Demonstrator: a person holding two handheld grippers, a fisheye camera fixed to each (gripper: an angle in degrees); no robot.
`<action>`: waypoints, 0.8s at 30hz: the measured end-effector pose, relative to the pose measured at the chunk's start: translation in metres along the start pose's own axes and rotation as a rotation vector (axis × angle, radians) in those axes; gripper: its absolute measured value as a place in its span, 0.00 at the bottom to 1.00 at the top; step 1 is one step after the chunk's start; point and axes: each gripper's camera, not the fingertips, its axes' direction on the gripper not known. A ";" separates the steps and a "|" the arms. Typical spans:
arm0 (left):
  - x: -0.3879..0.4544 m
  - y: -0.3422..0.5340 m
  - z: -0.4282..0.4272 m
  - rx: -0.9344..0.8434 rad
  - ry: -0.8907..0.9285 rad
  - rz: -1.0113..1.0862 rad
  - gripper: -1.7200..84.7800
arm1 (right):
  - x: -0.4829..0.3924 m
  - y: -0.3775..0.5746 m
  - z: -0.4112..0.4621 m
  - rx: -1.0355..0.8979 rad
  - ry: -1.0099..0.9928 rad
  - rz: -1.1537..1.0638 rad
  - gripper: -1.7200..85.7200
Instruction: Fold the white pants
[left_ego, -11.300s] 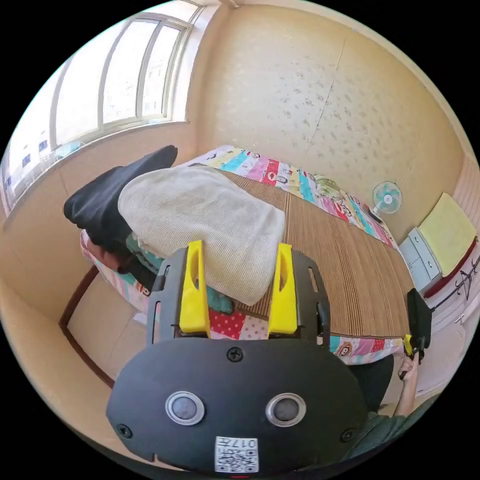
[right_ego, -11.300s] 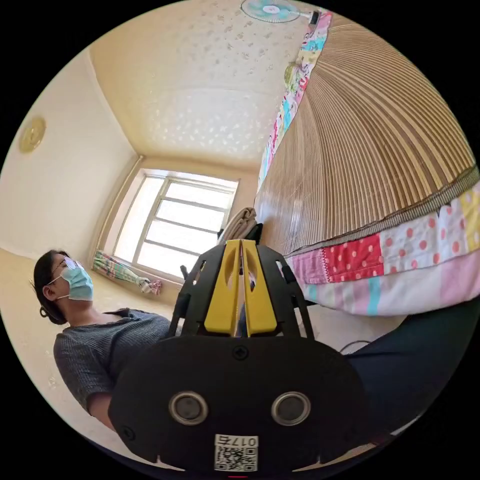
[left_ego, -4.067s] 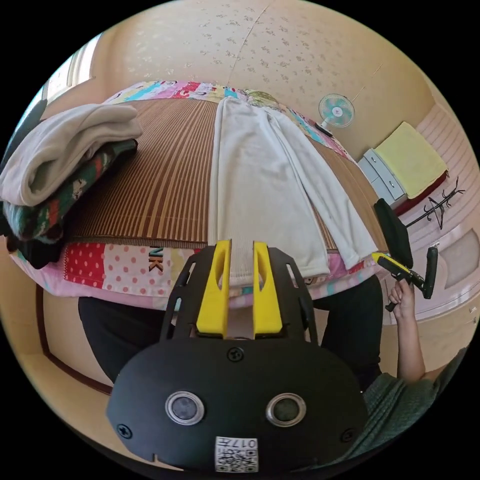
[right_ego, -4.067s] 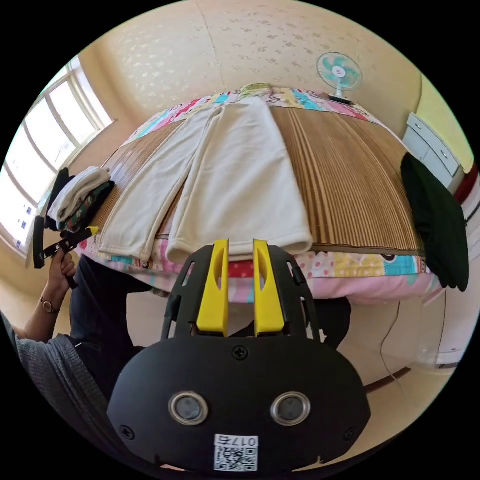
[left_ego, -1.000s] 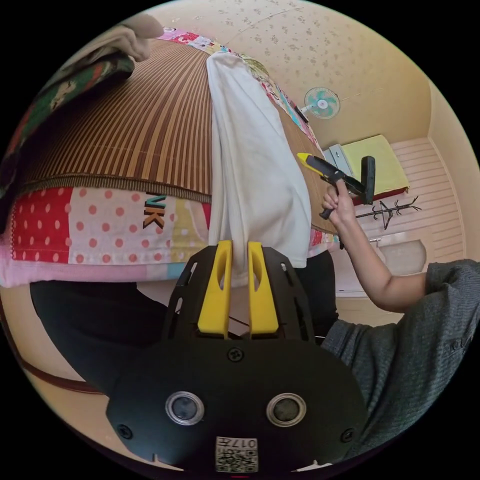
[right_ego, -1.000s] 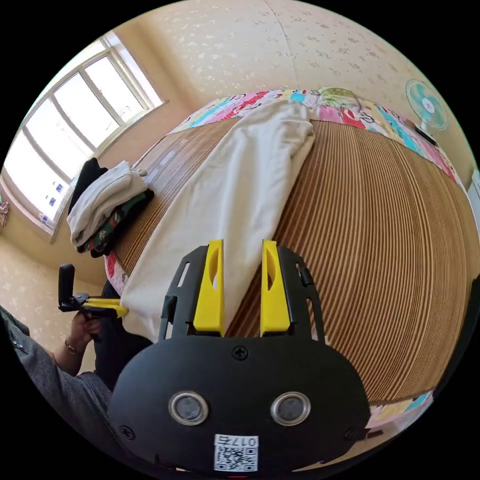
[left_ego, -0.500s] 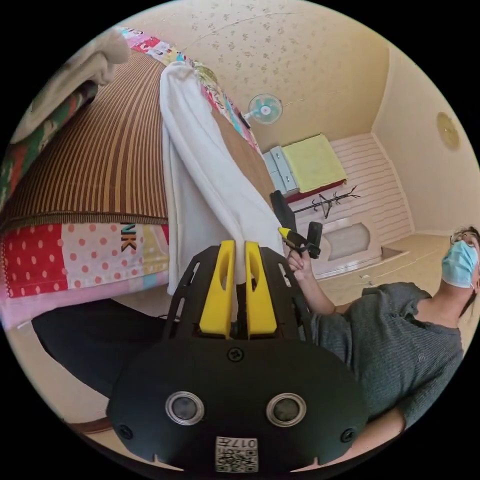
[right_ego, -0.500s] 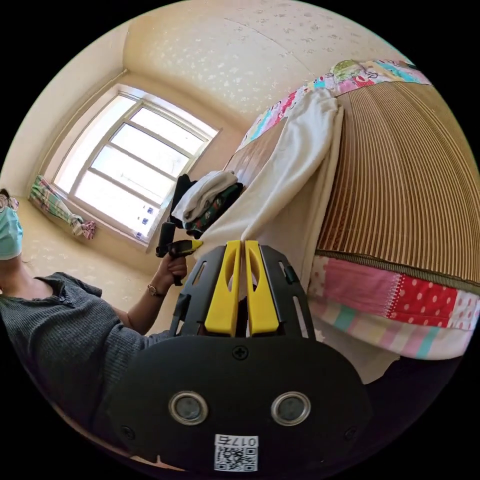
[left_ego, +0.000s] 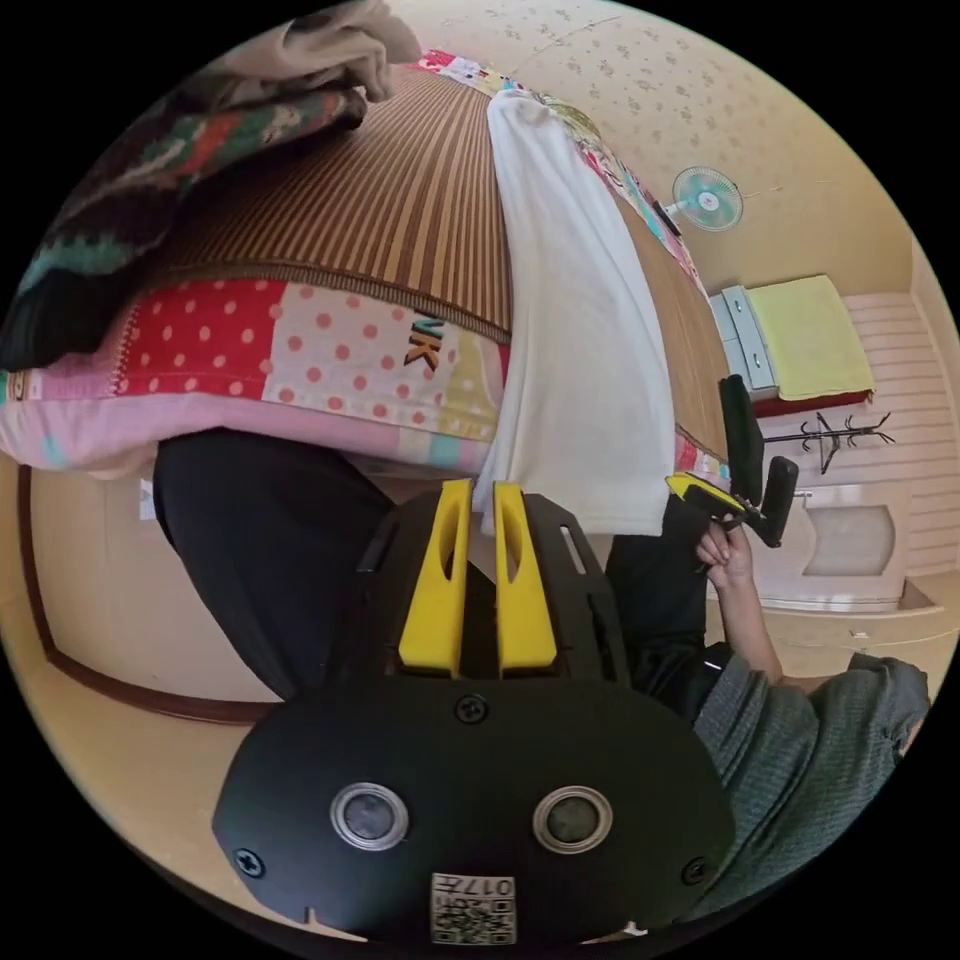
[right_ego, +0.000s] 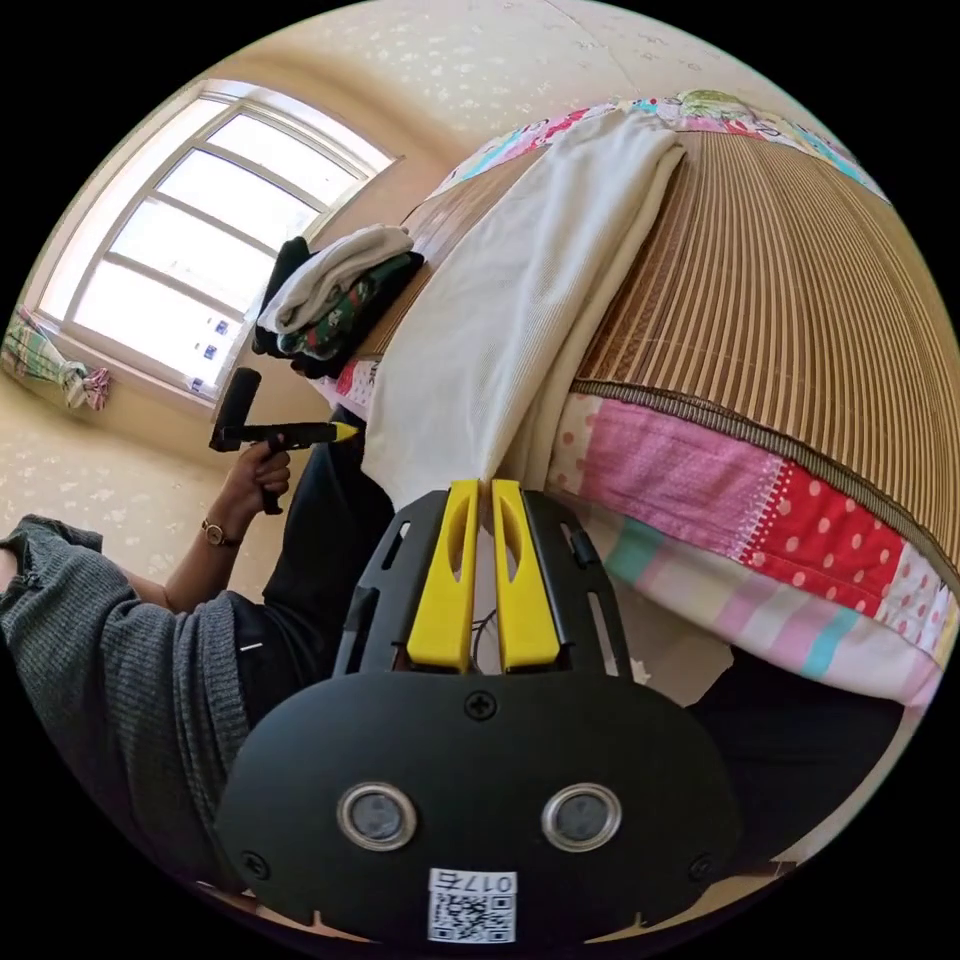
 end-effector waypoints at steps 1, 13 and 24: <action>0.004 -0.003 -0.007 0.038 -0.026 0.024 0.13 | 0.006 0.000 -0.005 0.016 0.001 0.018 0.08; 0.014 -0.071 0.051 -0.280 0.039 0.256 0.18 | 0.084 -0.009 0.015 -0.160 -0.359 0.135 0.17; -0.006 -0.076 0.084 -0.471 0.209 0.227 0.11 | 0.086 0.014 -0.018 -0.166 -0.366 0.013 0.07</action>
